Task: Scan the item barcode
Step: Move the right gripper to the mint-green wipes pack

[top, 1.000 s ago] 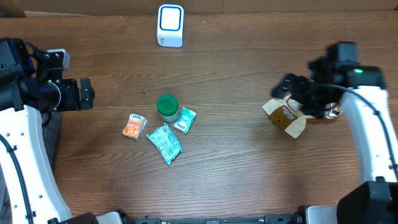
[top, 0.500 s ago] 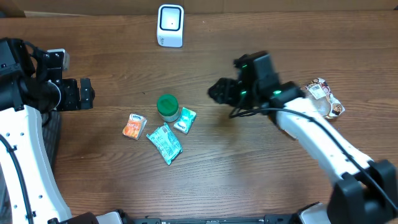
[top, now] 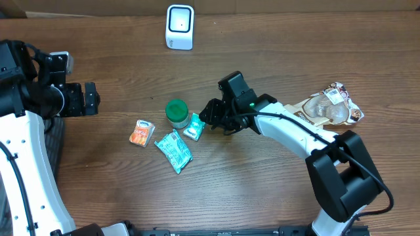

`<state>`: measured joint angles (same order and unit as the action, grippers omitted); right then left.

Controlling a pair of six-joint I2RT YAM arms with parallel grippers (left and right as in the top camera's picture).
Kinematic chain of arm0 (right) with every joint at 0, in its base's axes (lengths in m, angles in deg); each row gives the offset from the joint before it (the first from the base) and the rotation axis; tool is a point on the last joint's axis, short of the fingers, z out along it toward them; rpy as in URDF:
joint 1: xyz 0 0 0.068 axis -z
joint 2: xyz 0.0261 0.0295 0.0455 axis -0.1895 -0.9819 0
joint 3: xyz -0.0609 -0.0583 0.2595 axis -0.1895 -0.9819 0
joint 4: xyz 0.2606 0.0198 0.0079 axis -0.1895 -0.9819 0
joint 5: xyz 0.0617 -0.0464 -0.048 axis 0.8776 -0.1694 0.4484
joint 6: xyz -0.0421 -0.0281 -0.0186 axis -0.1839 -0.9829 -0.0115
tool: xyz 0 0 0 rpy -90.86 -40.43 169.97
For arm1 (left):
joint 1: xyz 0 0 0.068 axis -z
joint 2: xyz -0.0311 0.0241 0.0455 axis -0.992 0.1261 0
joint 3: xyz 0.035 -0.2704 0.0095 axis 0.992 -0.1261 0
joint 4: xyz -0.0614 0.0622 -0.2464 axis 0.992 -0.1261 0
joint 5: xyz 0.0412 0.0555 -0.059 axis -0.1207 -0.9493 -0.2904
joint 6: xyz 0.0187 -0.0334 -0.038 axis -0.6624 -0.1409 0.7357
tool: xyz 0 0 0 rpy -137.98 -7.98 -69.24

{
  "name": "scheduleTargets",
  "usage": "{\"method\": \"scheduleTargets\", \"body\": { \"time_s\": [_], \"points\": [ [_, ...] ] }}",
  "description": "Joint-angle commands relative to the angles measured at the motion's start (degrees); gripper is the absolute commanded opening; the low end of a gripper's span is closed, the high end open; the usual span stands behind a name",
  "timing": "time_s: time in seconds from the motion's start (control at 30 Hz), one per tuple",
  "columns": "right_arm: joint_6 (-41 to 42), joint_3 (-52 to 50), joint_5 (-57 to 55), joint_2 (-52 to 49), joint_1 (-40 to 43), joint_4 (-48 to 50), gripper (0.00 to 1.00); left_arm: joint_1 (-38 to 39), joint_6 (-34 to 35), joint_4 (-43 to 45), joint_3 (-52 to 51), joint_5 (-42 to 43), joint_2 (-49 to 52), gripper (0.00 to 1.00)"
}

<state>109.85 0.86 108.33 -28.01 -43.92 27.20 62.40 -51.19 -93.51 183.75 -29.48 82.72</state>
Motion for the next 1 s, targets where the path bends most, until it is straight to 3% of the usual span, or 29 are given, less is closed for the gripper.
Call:
{"method": "scheduleTargets", "body": {
  "time_s": [0.0, 0.37, 0.43, 0.5, 0.7, 0.97],
  "points": [
    [1.9, -0.2, -2.2, -1.7, -0.5, 1.0, 0.38, -0.2, -1.4, 0.1, 0.6, -0.2, 0.3, 1.00],
    [2.2, -0.2, -1.0, -6.9, -1.7, 4.3, 0.22, -0.2, -1.4, 0.1, 0.6, -0.2, 0.3, 1.00],
    [2.2, -0.2, -1.0, -6.9, -1.7, 4.3, 0.17, -0.2, -1.4, 0.1, 0.6, -0.2, 0.3, 1.00],
    [2.2, -0.2, -1.0, -6.9, -1.7, 3.9, 0.04, -0.2, -1.4, 0.1, 0.6, -0.2, 0.3, 1.00],
    [2.2, 0.3, -1.2, -5.5, -1.1, 1.6, 0.04, -0.2, -1.4, 0.1, 0.6, -0.2, 0.3, 1.00],
    [0.5, 1.0, -10.1, 2.6, 1.6, -13.8, 0.04, -0.2, -1.4, 0.1, 0.6, -0.2, 0.3, 1.00]
  ]
}}
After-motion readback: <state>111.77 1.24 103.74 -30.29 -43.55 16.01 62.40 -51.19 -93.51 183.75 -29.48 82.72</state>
